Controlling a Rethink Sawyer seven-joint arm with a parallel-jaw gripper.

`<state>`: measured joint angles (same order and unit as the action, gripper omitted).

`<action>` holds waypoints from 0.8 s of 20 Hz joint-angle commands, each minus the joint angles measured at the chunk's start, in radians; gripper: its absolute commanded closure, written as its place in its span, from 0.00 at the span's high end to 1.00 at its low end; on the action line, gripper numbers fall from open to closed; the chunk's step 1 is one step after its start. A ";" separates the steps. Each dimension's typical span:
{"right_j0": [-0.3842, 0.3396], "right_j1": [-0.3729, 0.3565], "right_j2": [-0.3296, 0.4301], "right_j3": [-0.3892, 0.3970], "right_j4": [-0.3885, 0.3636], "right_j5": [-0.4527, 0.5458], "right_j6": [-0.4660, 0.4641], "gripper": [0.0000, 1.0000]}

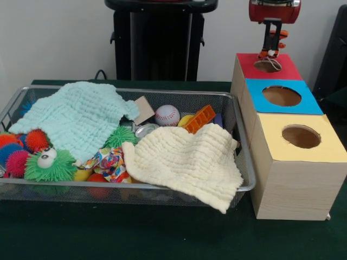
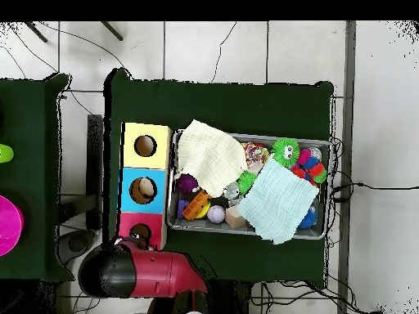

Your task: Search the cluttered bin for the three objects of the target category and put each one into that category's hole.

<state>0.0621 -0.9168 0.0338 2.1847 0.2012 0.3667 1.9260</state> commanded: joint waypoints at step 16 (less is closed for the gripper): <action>0.029 0.086 -0.053 -0.134 0.006 -0.059 0.177 0.00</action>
<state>0.0957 -0.8869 -0.0089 2.1291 0.2012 0.3667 1.9260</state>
